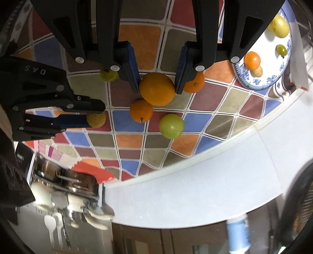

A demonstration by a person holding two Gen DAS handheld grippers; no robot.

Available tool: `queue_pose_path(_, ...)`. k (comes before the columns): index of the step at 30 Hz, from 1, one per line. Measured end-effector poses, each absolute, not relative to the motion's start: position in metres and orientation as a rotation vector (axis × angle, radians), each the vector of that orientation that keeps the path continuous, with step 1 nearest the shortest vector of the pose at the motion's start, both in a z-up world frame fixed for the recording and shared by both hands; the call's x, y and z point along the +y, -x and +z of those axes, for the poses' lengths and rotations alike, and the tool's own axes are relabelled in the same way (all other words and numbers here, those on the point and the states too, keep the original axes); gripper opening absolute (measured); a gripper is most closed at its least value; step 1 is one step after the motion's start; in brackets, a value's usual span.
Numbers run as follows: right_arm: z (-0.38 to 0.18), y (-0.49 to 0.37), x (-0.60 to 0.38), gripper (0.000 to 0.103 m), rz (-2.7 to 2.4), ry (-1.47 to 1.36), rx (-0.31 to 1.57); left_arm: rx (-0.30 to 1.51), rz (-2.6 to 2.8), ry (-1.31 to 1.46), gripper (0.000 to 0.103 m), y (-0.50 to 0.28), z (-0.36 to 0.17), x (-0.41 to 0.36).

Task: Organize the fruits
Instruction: 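Grasp a mandarin with the left tool while the right tool grasps a small yellow fruit, then carry the mandarin and yellow fruit onto the plate and open both tools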

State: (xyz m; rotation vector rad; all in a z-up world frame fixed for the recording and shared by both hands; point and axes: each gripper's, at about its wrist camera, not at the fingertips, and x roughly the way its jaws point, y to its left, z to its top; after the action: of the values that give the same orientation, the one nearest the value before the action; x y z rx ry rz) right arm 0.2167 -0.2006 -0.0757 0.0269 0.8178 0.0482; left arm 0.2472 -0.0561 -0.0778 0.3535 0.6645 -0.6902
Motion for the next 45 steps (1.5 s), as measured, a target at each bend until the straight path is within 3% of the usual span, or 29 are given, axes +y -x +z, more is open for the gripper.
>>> queue_pose_path(25, -0.017, -0.190, -0.101, 0.028, 0.297, 0.031, 0.642, 0.584, -0.358, -0.156, 0.036, -0.193, -0.029, 0.064)
queue_pose_path(45, -0.010, -0.254, -0.008, 0.028, 0.457, 0.026, 0.631, 0.573, -0.148, -0.132, 0.036, -0.235, -0.031, 0.148)
